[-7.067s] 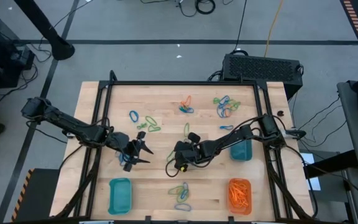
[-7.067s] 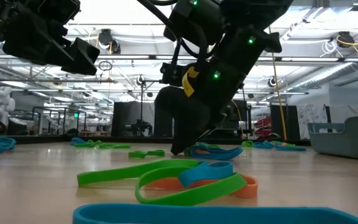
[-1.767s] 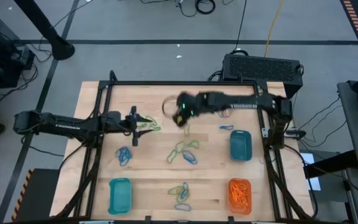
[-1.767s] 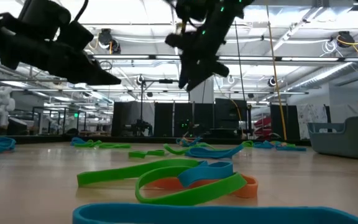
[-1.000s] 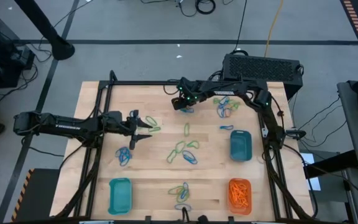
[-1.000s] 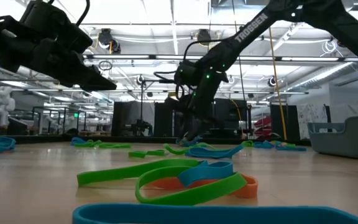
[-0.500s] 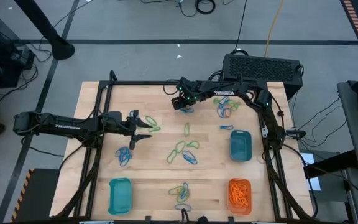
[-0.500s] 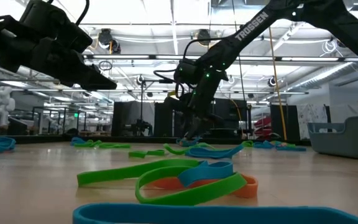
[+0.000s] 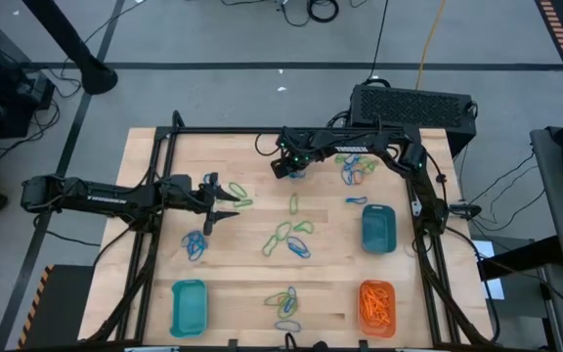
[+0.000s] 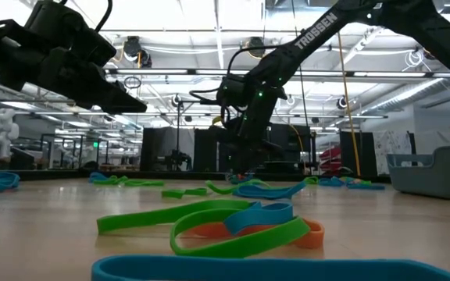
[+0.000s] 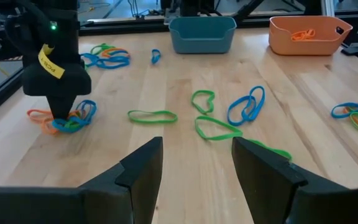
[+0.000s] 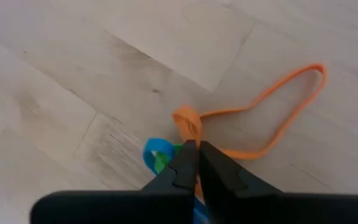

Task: Sort rubber bands into baskets
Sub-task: Put the orange rubber band into the orange bin

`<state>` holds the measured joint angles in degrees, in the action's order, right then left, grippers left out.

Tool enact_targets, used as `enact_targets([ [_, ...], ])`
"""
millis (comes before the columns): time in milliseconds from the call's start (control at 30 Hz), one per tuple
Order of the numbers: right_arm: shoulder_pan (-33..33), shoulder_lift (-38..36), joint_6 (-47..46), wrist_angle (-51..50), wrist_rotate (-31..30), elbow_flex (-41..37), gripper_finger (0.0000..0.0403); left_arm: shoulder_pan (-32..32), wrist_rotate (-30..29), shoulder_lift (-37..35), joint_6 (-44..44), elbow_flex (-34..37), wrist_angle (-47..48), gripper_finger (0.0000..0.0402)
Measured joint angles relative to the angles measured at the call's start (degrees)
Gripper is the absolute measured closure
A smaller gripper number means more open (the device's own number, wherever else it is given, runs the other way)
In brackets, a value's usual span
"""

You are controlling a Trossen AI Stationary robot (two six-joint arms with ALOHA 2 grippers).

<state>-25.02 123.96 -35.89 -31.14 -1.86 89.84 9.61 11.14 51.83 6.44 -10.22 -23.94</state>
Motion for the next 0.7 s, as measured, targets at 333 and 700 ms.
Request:
enact_targets([
  [333,0.65,-0.66,3.66,-0.8,0.33,8.71,0.0402,0.02,0.0,0.0,0.43,0.0,0.0,0.0201],
  [700,5.1,-0.76,6.82,-14.59,0.44,21.92,0.0402,0.02,0.0,0.0,0.07,0.0,1.11,0.0201],
])
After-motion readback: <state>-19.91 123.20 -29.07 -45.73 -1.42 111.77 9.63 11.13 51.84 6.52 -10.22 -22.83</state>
